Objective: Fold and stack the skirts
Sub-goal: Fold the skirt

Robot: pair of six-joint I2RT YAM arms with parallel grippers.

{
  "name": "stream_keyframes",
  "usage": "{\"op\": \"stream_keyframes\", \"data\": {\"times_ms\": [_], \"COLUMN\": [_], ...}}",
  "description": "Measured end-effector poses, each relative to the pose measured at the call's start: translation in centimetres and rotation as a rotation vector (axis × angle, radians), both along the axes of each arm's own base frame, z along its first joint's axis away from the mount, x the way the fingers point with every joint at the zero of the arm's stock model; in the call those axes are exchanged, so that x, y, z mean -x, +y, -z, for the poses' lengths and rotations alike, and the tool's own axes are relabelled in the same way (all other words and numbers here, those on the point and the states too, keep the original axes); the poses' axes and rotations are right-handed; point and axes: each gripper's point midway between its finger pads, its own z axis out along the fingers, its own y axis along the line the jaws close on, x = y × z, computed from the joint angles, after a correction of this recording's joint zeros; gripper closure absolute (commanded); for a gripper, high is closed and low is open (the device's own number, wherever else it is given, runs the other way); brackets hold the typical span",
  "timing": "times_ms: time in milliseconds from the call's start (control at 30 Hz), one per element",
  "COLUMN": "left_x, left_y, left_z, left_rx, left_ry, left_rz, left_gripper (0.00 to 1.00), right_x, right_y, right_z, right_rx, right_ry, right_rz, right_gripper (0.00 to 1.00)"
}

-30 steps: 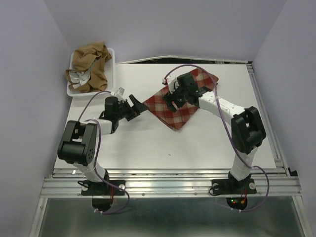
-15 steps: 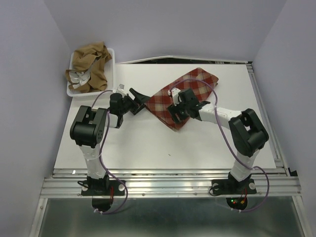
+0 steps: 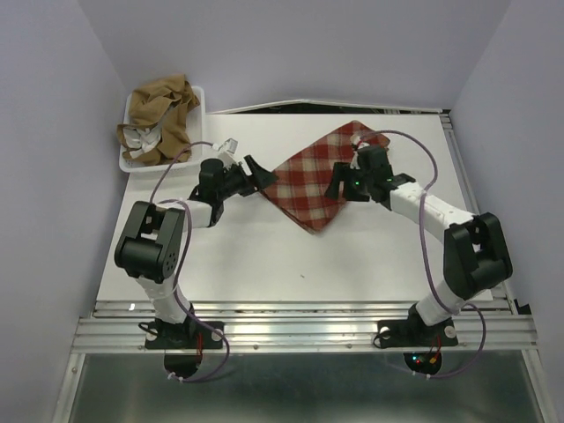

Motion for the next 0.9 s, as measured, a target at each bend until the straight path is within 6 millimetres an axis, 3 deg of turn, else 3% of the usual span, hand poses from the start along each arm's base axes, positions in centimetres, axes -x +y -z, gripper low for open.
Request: {"op": "stream_keyframes", "data": {"times_ms": [33,67,167,200,233,300,400,500,700,900], "left_x": [0.6,0.8,0.5,0.5,0.6,1.6,4.0,7.7,11.9,12.9], "left_y": [-0.6,-1.1,-2.7,-2.8,-3.7,-4.8,-6.0,-8.1,-10.5,-12.6], "left_z": [-0.7,-1.5,-4.7,-4.7,-6.3,-6.4,-4.4,-1.2,2.6,2.9], "left_rx": [-0.069,-0.156,-0.403,-0.496,-0.548,-0.695,-0.863,-0.978,-1.058,-1.106], "left_ry": [-0.055,-0.131,-0.365,-0.418,-0.502,-0.614,-0.694,-0.741,-0.794,-0.86], "left_rz": [0.043,0.09,0.193,0.226,0.263,0.382,0.574,0.836,1.108,1.176], "left_gripper": [0.29,0.36,0.36,0.35,0.35,0.33,0.29,0.19,0.17,0.23], "right_x": [-0.9,-1.1,-0.8,-0.2,0.5,2.6,4.6,4.2,4.0,4.4], "right_y": [-2.2,-3.9,-9.4,-10.6,-10.9,-9.4,-6.9,-5.4,-4.4,-4.0], "right_z": [0.3,0.9,3.2,4.2,4.9,6.2,6.8,6.8,8.6,9.0], "right_rx": [-0.017,-0.09,-0.22,-0.263,-0.302,-0.395,-0.487,-0.565,-0.635,-0.679], "right_ry": [0.021,0.072,0.198,0.243,0.283,0.366,0.448,0.476,0.538,0.552], "right_rz": [0.064,0.116,0.302,0.362,0.393,0.395,0.353,0.316,0.305,0.297], "right_gripper": [0.3,0.33,0.4,0.49,0.53,0.64,0.74,0.83,0.87,0.88]}}
